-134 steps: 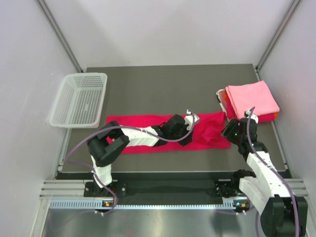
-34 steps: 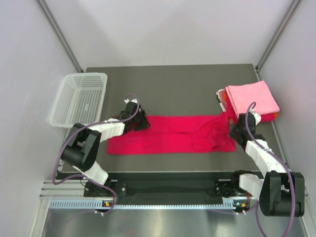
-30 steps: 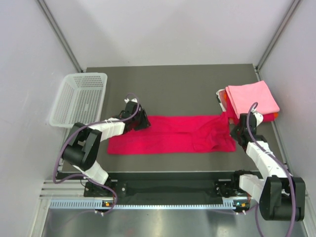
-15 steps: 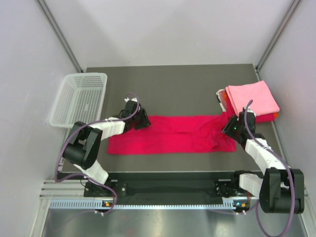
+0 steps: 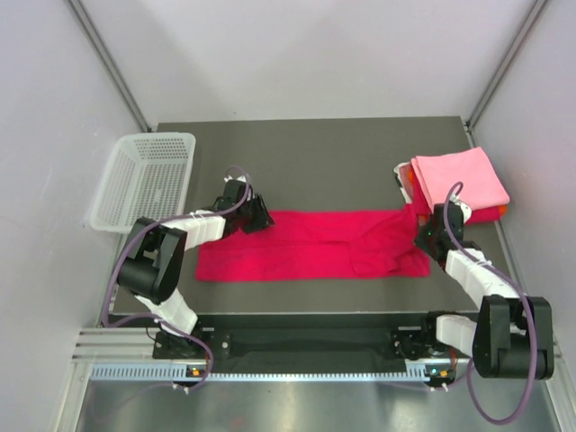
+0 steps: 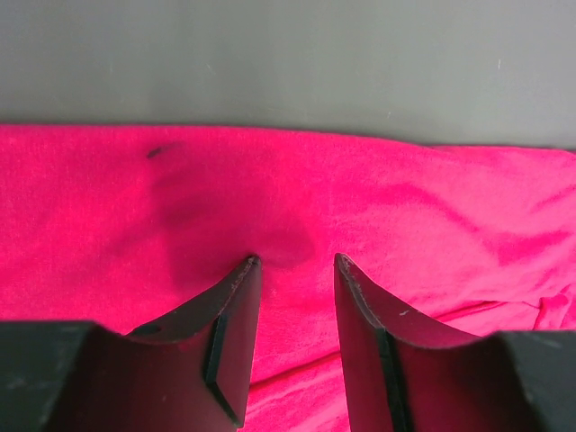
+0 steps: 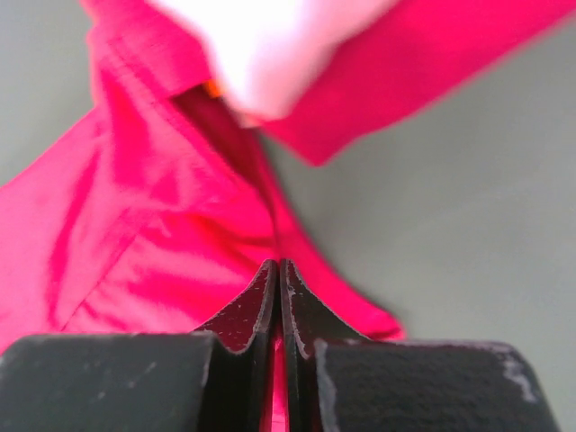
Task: Fold and stack the t-shirts
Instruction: Fold the tshirt
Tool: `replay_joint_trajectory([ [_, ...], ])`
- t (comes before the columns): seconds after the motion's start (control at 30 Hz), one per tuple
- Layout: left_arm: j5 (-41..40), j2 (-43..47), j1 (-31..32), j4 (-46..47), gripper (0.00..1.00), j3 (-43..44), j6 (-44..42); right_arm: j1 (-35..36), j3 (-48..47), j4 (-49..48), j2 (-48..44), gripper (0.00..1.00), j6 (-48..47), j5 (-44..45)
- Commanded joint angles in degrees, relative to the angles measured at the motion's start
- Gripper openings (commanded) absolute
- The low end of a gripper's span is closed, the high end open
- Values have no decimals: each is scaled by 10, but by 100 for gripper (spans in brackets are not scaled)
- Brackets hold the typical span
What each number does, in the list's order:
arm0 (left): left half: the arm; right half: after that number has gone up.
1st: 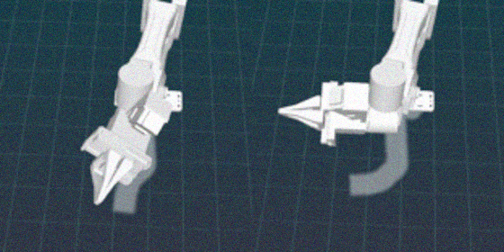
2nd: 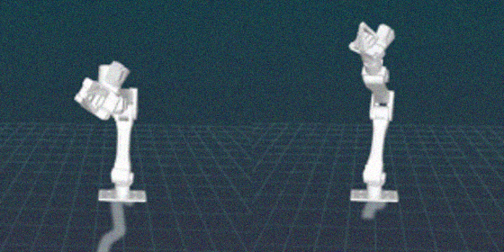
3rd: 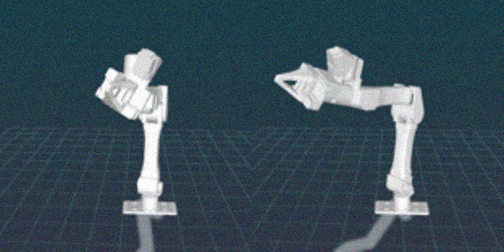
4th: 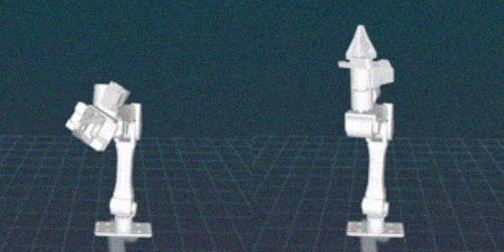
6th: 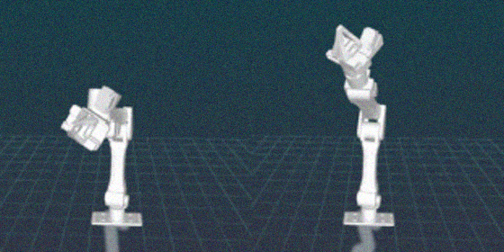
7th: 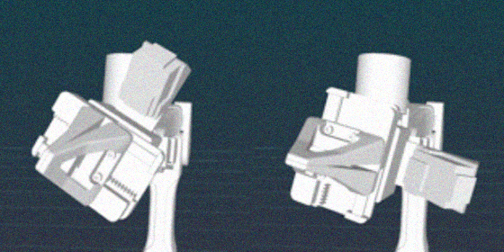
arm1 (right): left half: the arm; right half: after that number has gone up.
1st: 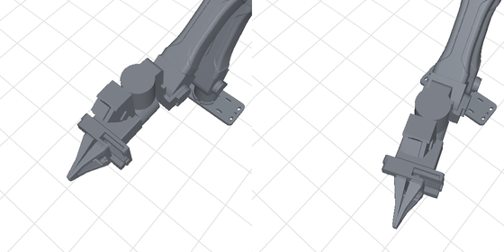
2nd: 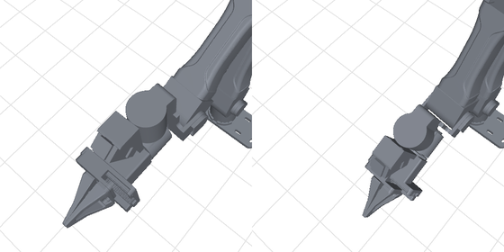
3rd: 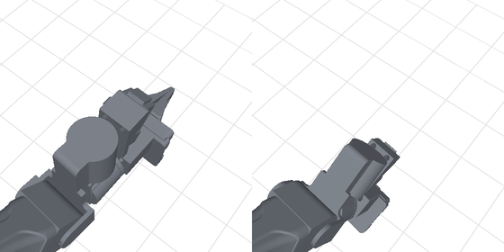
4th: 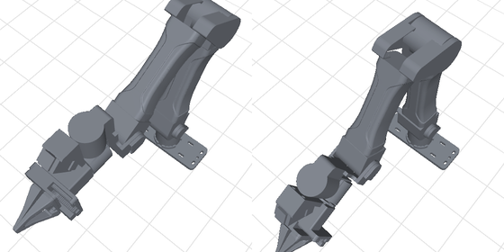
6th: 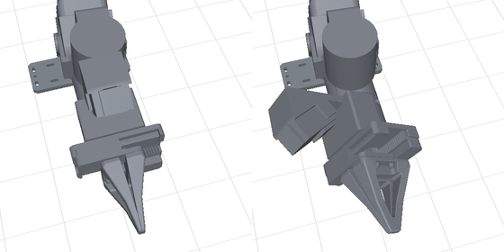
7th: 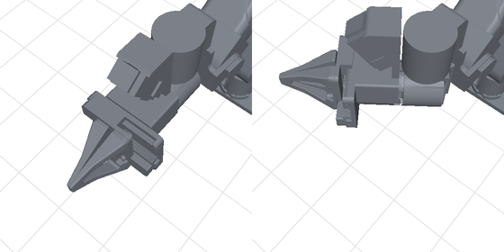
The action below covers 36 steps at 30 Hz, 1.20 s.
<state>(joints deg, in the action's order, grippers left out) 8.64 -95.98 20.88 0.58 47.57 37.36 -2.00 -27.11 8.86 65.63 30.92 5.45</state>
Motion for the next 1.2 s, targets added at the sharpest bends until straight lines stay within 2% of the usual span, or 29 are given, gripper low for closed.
replay_joint_trajectory([
  [0.0, -35, -40, -12, -36, 44, -11, -20, -5, -28, 27, -22, 0, 14, 103],
  [0.23, -29, -43, -19, -34, 44, -13, -17, -6, -26, 48, -46, 0, 18, 97],
  [0.27, -29, -42, -20, -34, 44, -13, -17, -6, -24, 49, -52, 9, 16, 95],
  [0.37, -30, -39, -19, -31, 44, -15, -18, -6, -29, 62, -64, 53, 4, 87],
  [0.53, -36, -12, -17, -20, 44, -27, -23, -6, -39, 99, -113, 50, -4, 72],
  [0.63, -54, 4, -17, -26, 45, -29, -26, -6, -38, 136, -156, 42, -1, 61],
  [0.9, -64, -17, -21, -51, 43, -9, -19, -5, -24, 225, -217, 36, 51, 20],
  [1.17, -50, -40, -65, -61, 42, -12, 1, 1, 14, 182, -188, 34, 67, -73],
])
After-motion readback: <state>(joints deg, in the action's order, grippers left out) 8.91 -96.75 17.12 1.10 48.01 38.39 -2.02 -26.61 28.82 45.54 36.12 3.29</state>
